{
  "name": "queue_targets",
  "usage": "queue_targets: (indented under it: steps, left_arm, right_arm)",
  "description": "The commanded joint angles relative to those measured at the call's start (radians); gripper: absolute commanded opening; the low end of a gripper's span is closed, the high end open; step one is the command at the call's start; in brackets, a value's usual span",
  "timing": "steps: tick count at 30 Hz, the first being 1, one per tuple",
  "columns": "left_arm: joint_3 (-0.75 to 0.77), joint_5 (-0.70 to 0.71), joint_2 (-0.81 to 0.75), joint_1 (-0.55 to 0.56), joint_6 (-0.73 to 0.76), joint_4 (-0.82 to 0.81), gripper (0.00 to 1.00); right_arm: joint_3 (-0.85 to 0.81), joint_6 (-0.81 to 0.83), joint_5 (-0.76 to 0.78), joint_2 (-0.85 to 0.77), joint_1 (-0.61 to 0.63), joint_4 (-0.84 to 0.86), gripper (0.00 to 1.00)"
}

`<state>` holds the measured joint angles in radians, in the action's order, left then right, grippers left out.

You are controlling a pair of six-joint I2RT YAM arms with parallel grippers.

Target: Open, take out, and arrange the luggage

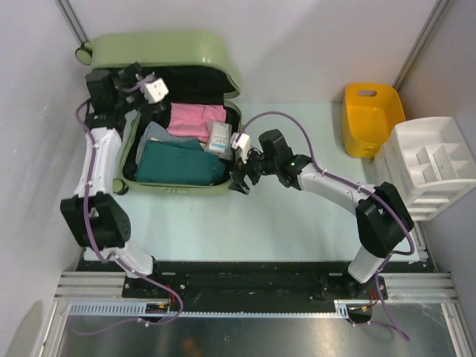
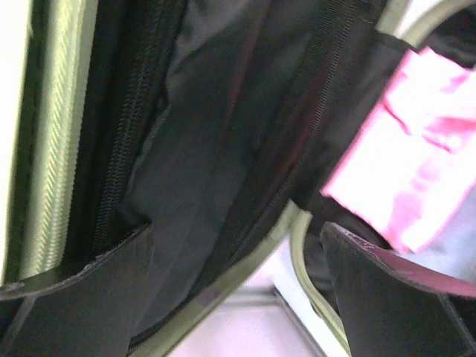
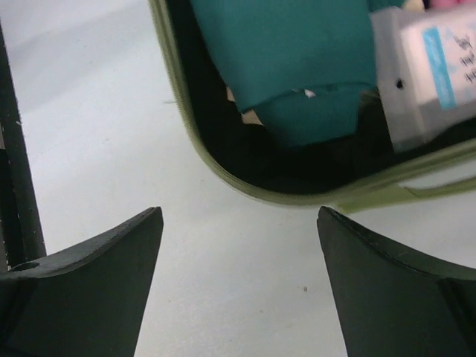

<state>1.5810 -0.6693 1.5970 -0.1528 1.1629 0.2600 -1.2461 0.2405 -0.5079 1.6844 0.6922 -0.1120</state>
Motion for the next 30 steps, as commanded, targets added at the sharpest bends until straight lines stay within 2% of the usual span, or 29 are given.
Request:
queue_targets:
  steps: [1,5,13,17,23,26,30]
  left_arm:
    - [0.200,0.135,0.128,0.044,-0.213,-0.162,0.99]
    - [0.295,0.168,0.198,0.062,-0.264,-0.163,0.99]
    - [0.362,0.220,0.265,0.075,-0.266,-0.165,1.00]
    - [0.418,0.249,0.311,0.078,-0.282,-0.166,1.00]
    - [0.438,0.269,0.334,0.085,-0.301,-0.168,1.00]
    - [0.441,0.286,0.342,0.090,-0.296,-0.168,1.00]
    - [0.461,0.306,0.360,0.091,-0.299,-0.166,1.00]
  right_arm:
    - [-0.038,0.181,0.034,-0.034,0.084,0.074,0.92]
    - [-0.059,0.285,0.072,0.004,0.168,0.103,0.95]
    - [-0.353,0.273,0.082,0.240,0.201,0.029,0.99]
    - [-0.493,0.264,0.025,0.377,0.214,-0.083,0.95]
    - [-0.604,0.273,-0.087,0.468,0.240,-0.178,0.91]
    - [-0.621,0.308,-0.087,0.500,0.259,-0.219,0.90]
    - [-0.587,0.319,-0.078,0.517,0.260,-0.235,0.77]
